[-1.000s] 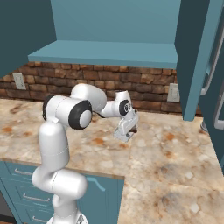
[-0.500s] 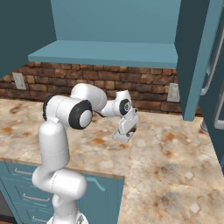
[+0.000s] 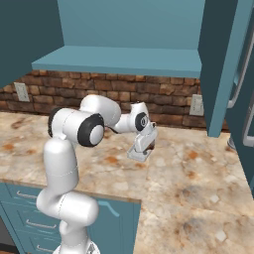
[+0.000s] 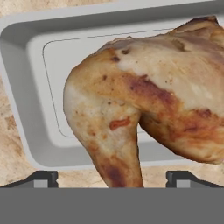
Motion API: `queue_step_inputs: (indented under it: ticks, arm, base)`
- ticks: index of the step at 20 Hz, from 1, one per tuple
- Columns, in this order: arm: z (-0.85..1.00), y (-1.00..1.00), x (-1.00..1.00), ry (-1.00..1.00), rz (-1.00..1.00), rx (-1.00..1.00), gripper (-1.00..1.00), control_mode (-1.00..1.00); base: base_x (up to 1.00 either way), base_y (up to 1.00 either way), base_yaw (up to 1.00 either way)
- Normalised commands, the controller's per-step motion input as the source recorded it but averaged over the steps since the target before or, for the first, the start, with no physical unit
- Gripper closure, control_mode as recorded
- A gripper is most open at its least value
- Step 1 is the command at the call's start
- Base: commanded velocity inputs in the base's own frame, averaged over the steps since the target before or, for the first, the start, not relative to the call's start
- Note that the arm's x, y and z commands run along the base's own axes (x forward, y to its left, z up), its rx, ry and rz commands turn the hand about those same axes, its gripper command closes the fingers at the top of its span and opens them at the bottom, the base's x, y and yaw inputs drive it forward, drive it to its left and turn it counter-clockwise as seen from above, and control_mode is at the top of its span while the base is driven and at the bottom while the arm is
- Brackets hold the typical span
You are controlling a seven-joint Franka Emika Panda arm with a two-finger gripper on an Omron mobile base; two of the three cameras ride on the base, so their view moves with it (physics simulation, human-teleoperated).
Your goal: Retrieve the tupperware from the cabinet, then place the raw meat into the tupperware to avoid contamination.
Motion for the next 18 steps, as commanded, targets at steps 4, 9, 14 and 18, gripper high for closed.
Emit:
queue_step_inputs:
  ticks: [4,9,14,18]
  arm:
    - [0.04,0.00,0.00,0.00,0.00,0.00,-1.00,-1.00]
    - [0.11,0.00,0.01,0.00,0.00,0.00,-1.00,-1.00]
    - [0.16,0.00,0.08,0.00,0.00,0.00,-1.00,-1.00]
    - [0.21,0.00,0.01,0.00,0.00,0.00,-1.00,-1.00]
  base:
    - [0.00,0.00,0.00]
    - [0.00,0.00,0.00]
    - [0.00,0.00,0.00]
    - [0.00,0.00,0.00]
